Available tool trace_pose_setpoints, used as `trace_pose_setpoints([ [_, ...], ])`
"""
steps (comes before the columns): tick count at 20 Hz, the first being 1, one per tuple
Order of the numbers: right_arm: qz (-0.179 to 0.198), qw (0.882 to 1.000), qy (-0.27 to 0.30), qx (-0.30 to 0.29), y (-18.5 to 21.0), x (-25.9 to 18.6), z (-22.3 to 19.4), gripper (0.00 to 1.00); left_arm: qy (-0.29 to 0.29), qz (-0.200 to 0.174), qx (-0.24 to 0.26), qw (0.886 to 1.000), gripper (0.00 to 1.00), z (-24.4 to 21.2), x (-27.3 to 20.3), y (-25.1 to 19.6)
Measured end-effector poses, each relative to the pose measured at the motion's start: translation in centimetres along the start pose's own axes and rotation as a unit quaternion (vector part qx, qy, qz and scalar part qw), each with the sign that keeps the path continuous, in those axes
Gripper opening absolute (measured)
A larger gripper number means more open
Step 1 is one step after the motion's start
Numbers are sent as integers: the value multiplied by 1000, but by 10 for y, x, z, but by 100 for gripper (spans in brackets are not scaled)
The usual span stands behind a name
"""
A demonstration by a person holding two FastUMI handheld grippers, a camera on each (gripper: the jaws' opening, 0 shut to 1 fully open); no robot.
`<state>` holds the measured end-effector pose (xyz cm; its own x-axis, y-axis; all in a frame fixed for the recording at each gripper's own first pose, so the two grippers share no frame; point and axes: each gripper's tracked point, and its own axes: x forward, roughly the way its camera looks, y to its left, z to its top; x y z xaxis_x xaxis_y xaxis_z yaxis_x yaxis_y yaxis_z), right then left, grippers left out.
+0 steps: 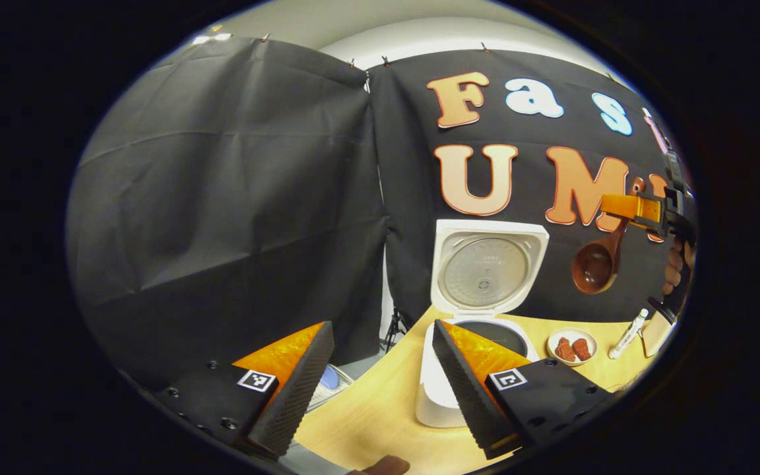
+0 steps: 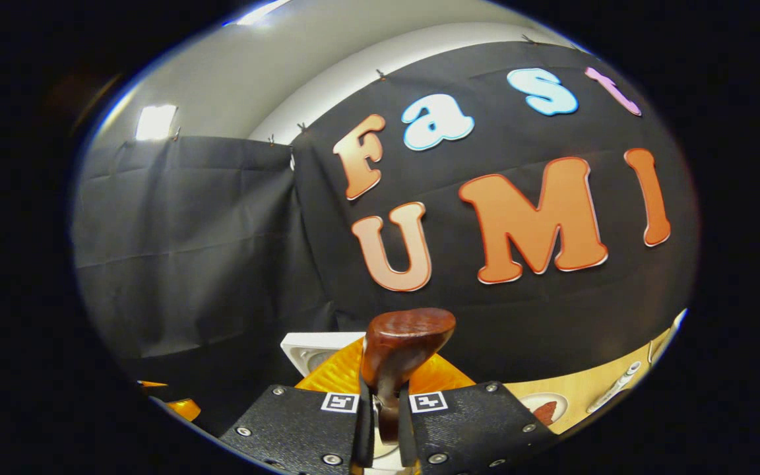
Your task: Close the left gripper, press the button to open the rice cooker; take a wooden spoon from the chopstick holder with the right hand, scoop a spoonful of rice and pour it into the rice cooker, then put the wooden spoon back into the chopstick holder.
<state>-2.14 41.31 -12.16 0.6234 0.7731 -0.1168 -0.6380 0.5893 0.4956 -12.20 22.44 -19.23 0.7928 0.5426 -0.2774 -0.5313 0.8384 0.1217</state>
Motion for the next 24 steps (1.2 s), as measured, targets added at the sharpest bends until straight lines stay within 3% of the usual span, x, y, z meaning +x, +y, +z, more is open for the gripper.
trace_pose_setpoints([
  [6, -81, 997, -3, 18, -101, -75, 3, 14, -7, -38, 8, 999, 99, 10, -14, -64],
  [13, -170, 984, 1, 48, -197, -157, -12, 14, -12, -81, 28, 996, 99, 15, -25, -135],
  [18, -224, 973, 13, 60, -252, -207, -40, 14, -14, -101, 37, 994, 99, 19, -34, -171],
  [19, -236, 970, 15, 63, -263, -218, -47, 10, -16, -103, 40, 994, 99, 21, -35, -175],
  [20, -247, 967, 18, 66, -275, -229, -54, 14, -19, -102, 42, 994, 99, 23, -37, -178],
  [24, -285, 954, 37, 86, -313, -266, -86, 15, -26, -99, 51, 993, 100, 31, -40, -189],
])
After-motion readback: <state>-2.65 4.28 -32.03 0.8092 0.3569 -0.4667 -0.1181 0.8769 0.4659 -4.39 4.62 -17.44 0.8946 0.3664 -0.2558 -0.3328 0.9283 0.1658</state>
